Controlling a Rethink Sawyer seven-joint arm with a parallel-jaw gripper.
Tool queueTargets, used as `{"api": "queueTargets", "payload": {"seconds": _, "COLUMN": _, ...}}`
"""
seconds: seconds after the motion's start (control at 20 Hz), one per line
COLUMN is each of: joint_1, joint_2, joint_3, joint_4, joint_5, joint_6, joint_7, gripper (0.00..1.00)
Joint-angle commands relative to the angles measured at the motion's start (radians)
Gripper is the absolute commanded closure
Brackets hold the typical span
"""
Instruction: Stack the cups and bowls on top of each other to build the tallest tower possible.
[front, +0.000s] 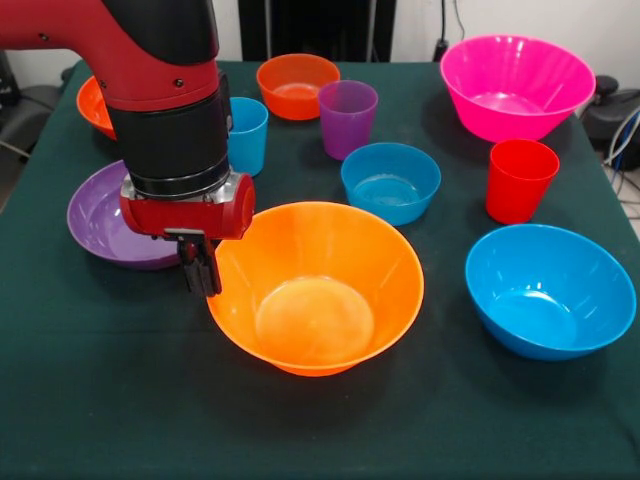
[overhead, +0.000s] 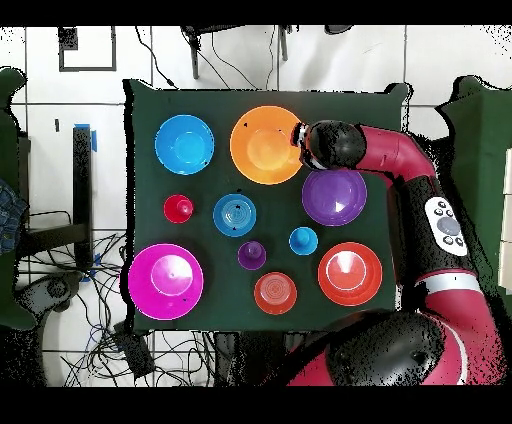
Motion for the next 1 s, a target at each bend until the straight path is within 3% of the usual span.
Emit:
{"api": "queueTargets", "payload": {"seconds": 0.05, "joint_1": 0.016, "joint_2": -0.018, "joint_3": 0.031, "joint_4": -0.011, "joint_5": -0.078, "joint_6": 0.130, "joint_7": -0.303, "gripper": 1.00}}
{"api": "queueTargets", "payload": {"seconds": 1.0, "joint_1": 0.018, "joint_2": -0.060, "joint_3": 0.057, "joint_4": -0.019, "joint_5": -0.060, "joint_6": 0.164, "joint_7": -0.307, "gripper": 1.00}}
